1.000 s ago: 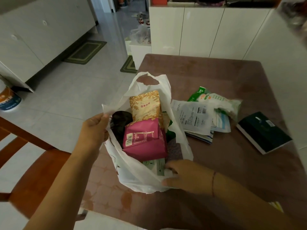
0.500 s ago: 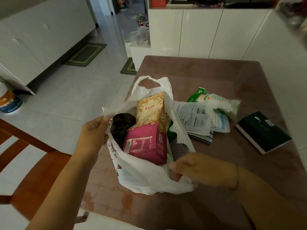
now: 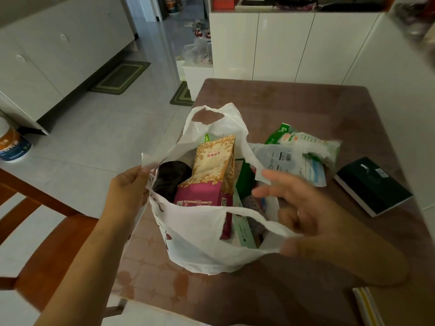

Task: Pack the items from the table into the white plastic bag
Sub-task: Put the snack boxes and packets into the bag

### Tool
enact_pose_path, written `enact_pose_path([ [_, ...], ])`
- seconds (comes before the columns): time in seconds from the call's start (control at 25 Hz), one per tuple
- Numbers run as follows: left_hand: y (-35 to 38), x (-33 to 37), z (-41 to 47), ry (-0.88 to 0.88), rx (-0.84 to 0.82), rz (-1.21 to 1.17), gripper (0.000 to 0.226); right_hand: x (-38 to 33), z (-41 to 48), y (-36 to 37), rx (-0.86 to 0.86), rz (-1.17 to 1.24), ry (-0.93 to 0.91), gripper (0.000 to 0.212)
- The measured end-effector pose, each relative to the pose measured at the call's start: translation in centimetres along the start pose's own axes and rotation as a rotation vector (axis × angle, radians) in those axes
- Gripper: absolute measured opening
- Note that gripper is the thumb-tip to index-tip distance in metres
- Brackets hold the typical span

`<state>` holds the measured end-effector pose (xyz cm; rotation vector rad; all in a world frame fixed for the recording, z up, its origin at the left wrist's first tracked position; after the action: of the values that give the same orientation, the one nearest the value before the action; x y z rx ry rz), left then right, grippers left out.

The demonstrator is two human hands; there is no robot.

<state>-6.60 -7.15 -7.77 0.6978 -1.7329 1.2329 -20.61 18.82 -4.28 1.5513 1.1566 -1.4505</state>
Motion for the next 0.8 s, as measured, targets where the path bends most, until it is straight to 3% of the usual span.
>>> enact_pose_path([
  [0.08, 0.1, -0.1, 0.1, 0.004, -0.011, -0.011, 0.029, 0.6, -0.1, 0.5, -0.065, -0.341, 0.082, 0.054],
  [0.2, 0.4, 0.0, 0.2, 0.011, -0.030, -0.004, 0.027, -3.9, -0.6, 2.2, -0.135, -0.381, -0.209, 0.010],
  [0.28, 0.7, 0.4, 0.0, 0.021, -0.041, -0.009, 0.023, -5.5, -1.1, 3.2, -0.236, -0.364, -0.315, 0.011],
  [0.36, 1.0, 0.9, -0.3, 0.024, -0.041, -0.025, 0.023, -5.4, -0.7, 2.5, -0.268, -0.239, -0.274, 0.022],
  [0.4, 1.1, 1.1, -0.3, 0.024, -0.035, -0.025, 0.025, -4.8, 0.3, 1.0, -0.169, -0.189, -0.246, 0.027],
  [0.48, 1.4, 1.2, -0.2, 0.034, -0.022, -0.019, 0.029, -0.8, 3.1, -5.4, 0.253, -0.131, -0.149, 0.031],
  [0.56, 2.0, 1.1, -0.1, 0.042, -0.033, -0.002, 0.032, 6.3, 5.7, -12.8, 0.668, -0.150, 0.070, 0.030],
  [0.6, 2.3, 1.0, -0.1, 0.047, -0.046, 0.017, 0.033, 9.9, 6.9, -15.4, 0.772, -0.198, 0.211, 0.038],
  [0.72, 2.9, 0.8, 0.0, 0.050, -0.055, 0.073, 0.034, 19.2, 10.7, -19.4, 0.804, -0.303, 0.541, 0.073],
  [0.8, 3.0, 0.8, 0.2, 0.049, -0.044, 0.110, 0.035, 21.9, 12.3, -20.5, 0.857, -0.333, 0.612, 0.076],
])
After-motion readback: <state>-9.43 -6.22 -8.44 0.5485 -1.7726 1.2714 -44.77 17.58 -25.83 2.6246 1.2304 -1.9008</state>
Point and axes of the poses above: each hand's wrist, its own z-axis towards the middle knuckle, its own y-axis out of the palm, x = y × z, the point moved 9 cm from there along z, towards the middle knuckle, and after that the axes turned 4 degrees about x, right-handed, at the moved point
